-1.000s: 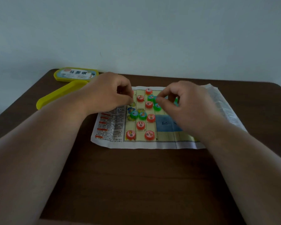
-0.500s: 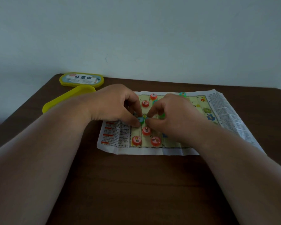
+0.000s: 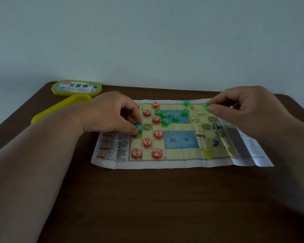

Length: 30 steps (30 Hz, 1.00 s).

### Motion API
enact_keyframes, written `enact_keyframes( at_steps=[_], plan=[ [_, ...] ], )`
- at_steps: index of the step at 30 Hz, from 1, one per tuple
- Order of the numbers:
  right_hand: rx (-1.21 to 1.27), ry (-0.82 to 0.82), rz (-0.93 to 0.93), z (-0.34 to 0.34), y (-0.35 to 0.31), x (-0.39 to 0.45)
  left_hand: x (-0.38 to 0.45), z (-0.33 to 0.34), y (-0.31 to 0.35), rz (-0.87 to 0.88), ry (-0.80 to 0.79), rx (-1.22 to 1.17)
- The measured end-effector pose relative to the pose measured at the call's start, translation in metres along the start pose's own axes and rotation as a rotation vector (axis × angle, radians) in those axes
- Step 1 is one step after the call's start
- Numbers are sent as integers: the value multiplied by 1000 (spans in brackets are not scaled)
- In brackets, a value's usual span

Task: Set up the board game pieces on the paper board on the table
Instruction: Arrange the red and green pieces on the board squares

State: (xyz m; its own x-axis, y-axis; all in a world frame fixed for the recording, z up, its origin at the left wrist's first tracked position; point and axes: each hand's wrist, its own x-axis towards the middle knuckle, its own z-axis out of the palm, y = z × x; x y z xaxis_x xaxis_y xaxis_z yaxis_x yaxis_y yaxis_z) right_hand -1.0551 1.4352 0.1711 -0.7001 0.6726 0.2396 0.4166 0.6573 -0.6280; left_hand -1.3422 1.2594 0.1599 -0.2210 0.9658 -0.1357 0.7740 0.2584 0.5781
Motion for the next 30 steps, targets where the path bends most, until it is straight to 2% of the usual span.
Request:
enact_keyframes(
  at_steps=[8, 14, 19, 23, 25, 30],
  plan=[
    [243, 111, 49, 8, 27, -9, -7, -14, -6, -65, 2, -63],
    [180, 42, 18, 16, 31, -4, -8, -17, -5, -112, 32, -33],
    [63, -11, -23, 15, 31, -7, -5, -10, -2, -134, 180, 17],
    [-22, -69, -35, 14, 32, -6, -5, -7, 14, -91, 408, 27],
    [-49, -92, -34, 13, 33, -6, -2, -5, 30, -96, 470, 58],
    [-96, -127, -69, 10, 33, -8, 3, 8, 85, -121, 318, 160]
  ],
)
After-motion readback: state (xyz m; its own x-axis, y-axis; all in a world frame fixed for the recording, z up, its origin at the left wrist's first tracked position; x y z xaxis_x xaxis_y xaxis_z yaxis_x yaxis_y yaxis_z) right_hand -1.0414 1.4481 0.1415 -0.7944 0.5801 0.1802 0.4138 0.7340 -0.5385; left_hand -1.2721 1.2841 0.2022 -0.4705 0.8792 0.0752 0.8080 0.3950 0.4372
